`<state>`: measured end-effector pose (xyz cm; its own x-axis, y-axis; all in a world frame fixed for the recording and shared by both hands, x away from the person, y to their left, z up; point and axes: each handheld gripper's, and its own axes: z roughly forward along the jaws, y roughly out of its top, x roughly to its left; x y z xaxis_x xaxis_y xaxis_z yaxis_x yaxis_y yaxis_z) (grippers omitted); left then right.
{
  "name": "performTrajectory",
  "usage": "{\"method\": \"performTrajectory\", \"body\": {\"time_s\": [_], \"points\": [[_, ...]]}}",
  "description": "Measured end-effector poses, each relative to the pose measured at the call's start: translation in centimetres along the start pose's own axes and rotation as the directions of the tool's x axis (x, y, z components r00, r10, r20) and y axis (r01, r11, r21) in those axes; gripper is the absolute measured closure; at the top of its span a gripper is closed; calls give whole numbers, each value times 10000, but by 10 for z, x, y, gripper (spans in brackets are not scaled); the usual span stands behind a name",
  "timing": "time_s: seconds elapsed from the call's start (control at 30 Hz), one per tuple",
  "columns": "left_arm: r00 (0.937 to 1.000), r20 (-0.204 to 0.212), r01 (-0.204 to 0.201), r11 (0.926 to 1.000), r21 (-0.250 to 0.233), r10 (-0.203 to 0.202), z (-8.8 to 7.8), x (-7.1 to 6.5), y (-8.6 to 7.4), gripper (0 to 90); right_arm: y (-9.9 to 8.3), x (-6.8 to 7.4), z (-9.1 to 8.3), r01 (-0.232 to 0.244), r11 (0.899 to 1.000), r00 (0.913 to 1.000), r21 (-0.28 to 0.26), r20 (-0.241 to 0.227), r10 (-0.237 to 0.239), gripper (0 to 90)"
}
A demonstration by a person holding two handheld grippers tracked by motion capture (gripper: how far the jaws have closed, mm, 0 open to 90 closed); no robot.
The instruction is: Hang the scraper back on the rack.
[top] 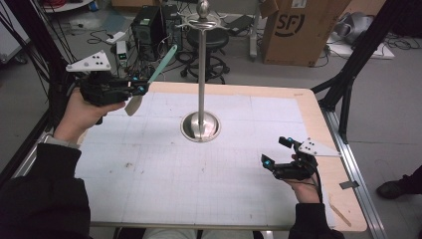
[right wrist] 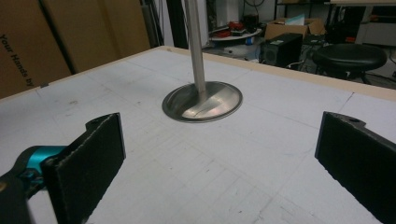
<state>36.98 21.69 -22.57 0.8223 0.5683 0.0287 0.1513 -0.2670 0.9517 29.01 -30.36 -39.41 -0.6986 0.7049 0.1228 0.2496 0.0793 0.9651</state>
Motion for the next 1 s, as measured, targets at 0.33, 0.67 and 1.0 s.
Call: {"method": "performTrajectory", "body": {"time_s": [0.33, 0.67, 1.0], "points": [[9998, -129, -128, 9994, -325, 123, -3, 5, 17, 804, 0, -1, 0, -3, 10000, 10000, -48, 49, 3, 7], [9997, -258, -57, 9967, -810, 37, -6, 9, 26, 804, 0, -1, -1, -42, 10000, 10000, -63, 35, 43, 7], [9996, -267, -109, 9956, -927, 84, 1, 10, 31, 804, 0, -1, -2, -24, 9999, 10000, -100, 31, 24, 7]]}}
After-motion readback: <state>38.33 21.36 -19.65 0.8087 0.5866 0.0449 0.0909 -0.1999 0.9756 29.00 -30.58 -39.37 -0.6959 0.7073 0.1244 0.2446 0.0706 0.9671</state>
